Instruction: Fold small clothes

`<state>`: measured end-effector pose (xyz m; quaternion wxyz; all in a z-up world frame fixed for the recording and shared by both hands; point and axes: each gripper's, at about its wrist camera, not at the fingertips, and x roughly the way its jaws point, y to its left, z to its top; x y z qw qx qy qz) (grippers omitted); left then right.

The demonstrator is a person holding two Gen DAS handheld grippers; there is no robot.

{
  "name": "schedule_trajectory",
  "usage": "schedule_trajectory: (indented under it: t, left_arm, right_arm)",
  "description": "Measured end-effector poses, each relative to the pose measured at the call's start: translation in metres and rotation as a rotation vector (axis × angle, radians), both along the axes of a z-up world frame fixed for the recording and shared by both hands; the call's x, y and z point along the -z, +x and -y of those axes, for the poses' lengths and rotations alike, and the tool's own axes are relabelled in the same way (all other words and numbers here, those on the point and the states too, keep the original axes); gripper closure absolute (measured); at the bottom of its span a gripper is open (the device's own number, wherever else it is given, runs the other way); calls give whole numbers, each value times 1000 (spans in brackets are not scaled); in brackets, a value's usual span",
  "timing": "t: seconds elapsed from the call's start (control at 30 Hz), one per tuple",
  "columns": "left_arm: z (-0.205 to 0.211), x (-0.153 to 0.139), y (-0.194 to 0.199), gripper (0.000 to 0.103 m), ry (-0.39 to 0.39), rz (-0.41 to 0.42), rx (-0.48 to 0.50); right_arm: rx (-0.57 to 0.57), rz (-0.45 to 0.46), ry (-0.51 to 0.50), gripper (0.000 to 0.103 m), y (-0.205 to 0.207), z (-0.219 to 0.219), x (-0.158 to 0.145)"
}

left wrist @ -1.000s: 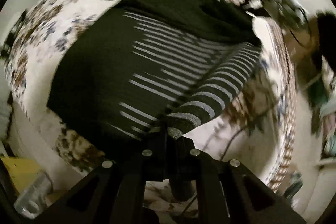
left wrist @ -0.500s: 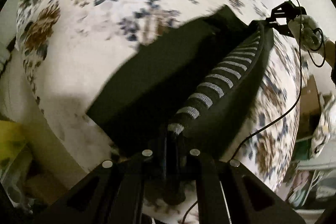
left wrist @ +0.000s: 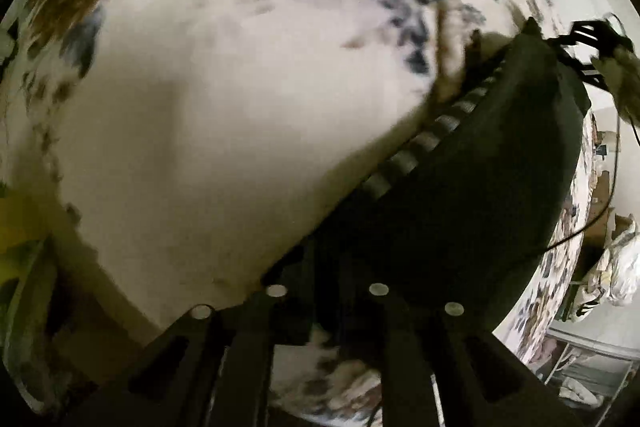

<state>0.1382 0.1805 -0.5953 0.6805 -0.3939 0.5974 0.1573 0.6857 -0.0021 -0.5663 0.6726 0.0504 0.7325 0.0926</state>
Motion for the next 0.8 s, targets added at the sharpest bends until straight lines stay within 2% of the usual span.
schedule_trajectory:
  t: [0.03, 0.1, 0.2, 0.23, 0.3, 0.37, 0.4, 0.43, 0.5, 0.57, 0.63, 0.67, 0.7, 0.8]
  left_arm:
    - [-2, -3, -6, 85, 9, -18, 10]
    - [-6, -8, -11, 84, 18, -42, 30]
    - [-8, -19, -12, 84, 39, -84, 59]
    - [-8, -25, -10, 84, 44, -82, 62]
    - [-4, -41, 0, 84, 68, -70, 72]
    - [3, -55, 17, 77, 78, -48, 94]
    - [7, -63, 31, 64, 89, -40, 107]
    - [9, -68, 45, 55, 89, -18, 111]
    - [13, -80, 78, 48, 79, 54, 127]
    - [21, -92, 128, 48, 79, 136, 174]
    - [32, -98, 179, 48, 111, 202, 233]
    - [36, -99, 198, 48, 118, 225, 258]
    - [42, -99, 236, 48, 136, 260, 302]
    - [49, -93, 314, 48, 153, 314, 392]
  right_arm:
    - [5, -1, 39, 57, -6, 8, -6]
    - [-1, 5, 72, 45, -23, 23, -18]
    - [-27, 26, 108, 37, -56, 46, -33]
    - [-31, 35, 117, 36, -72, 57, -38]
    - [-31, 41, 139, 27, -104, 81, -42]
    - [-26, 46, 152, 25, -133, 105, -41]
    - [-28, 49, 148, 22, -147, 119, -38]
    - [-30, 52, 139, 21, -157, 128, -35]
    - [2, 43, 138, 21, -174, 154, -27]
    - [74, 12, 189, 21, -181, 182, -19]
    - [116, 33, 218, 21, -178, 199, -17]
    - [135, 54, 221, 21, -171, 206, -17]
    - [155, 72, 226, 21, -163, 212, -16]
    - [215, 116, 268, 21, -128, 222, -11]
